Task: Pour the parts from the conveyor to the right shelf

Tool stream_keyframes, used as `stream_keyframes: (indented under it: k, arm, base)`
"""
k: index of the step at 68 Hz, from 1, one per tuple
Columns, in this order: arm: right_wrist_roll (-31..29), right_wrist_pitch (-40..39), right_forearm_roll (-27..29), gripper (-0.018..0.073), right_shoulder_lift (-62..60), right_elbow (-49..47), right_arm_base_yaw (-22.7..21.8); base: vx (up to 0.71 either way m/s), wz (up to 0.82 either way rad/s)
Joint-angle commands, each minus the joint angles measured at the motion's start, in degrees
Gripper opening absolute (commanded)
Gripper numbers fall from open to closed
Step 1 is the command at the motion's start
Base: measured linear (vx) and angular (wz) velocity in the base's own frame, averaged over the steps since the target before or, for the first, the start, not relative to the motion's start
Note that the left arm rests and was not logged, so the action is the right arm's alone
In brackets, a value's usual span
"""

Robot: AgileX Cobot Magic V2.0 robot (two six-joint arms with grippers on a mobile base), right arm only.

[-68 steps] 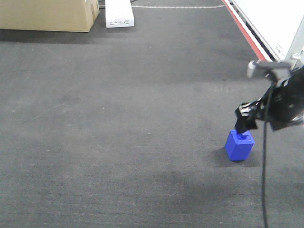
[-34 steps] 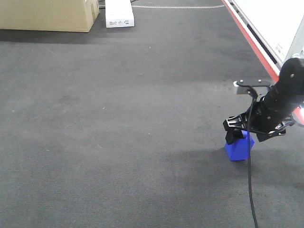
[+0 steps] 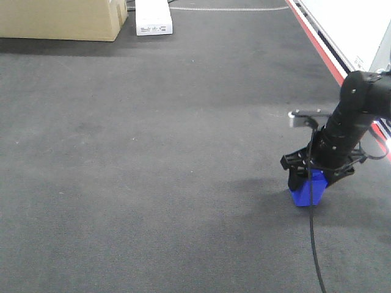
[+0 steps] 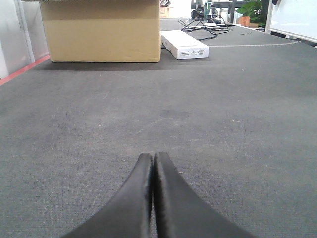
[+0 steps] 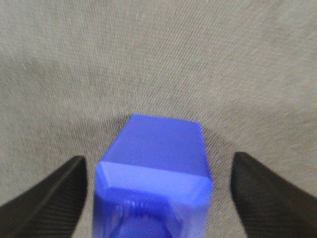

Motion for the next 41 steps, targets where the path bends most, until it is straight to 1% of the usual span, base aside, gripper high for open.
stream_keyframes:
  k: [1,8,18,30,41]
  arm:
    - [-0.54,3.98,0.21,0.0401,-1.25,-2.91,-0.02]
    - [-0.54,4.49,0.17,0.0256,-0.86,-3.47,-0.02]
    - [-0.54,4.31,0.02,-0.0019,-0.95,-4.16,-0.02]
    - [-1.00,3.00,0.15,-0.0010,-1.12,-4.16,-0.02]
    - [-1.16,-0.08,0.15,-0.0006,-3.73,-3.68,-0.02]
  base:
    - [0.00,0.00]
    - [0.00,0.00]
    - [0.00,0.00]
    - [0.00,0.00]
    - [0.00,0.00]
